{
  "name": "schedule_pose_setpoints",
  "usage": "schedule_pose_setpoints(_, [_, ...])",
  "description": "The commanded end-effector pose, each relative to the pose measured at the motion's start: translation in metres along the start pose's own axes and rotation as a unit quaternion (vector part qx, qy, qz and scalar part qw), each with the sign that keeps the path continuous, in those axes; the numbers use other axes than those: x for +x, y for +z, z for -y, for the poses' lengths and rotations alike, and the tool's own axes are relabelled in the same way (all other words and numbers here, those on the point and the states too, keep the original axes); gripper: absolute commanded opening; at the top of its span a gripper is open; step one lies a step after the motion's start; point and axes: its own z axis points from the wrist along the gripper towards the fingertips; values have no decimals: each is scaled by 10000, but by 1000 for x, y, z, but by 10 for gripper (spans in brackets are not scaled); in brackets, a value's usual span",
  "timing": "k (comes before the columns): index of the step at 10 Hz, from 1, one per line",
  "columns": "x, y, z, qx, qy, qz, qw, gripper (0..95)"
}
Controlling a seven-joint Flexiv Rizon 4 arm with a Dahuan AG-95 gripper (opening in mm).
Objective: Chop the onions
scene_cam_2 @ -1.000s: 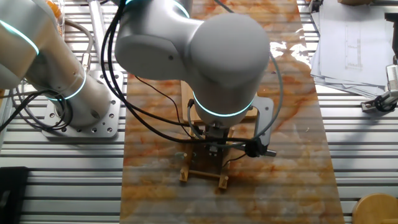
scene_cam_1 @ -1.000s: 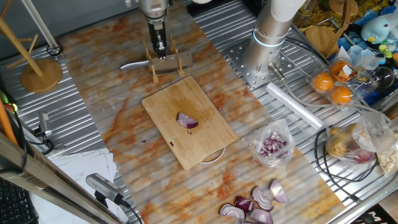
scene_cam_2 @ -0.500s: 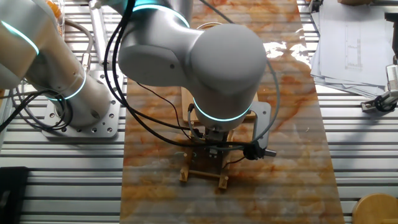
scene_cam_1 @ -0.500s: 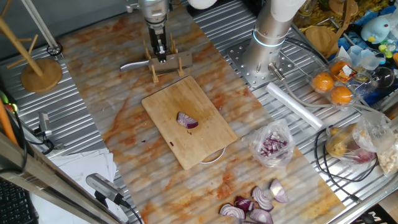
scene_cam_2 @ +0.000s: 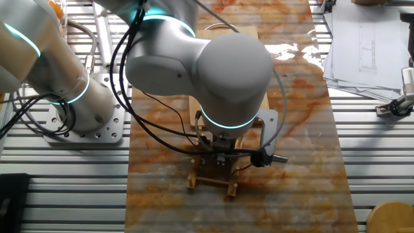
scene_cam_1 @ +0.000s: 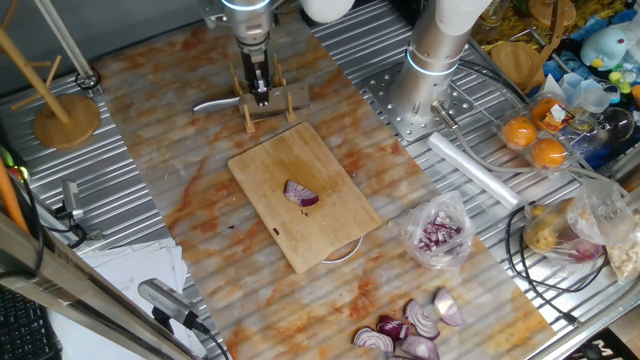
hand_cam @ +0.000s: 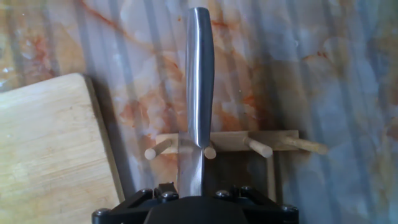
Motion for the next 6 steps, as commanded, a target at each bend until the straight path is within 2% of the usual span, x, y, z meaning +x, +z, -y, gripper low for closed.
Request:
schedule_pose_setpoints(1, [1,2,1,16,-4,18,10000,380])
schedule_pose_setpoints(6, [2,12,-1,11,-21,30,10000,380])
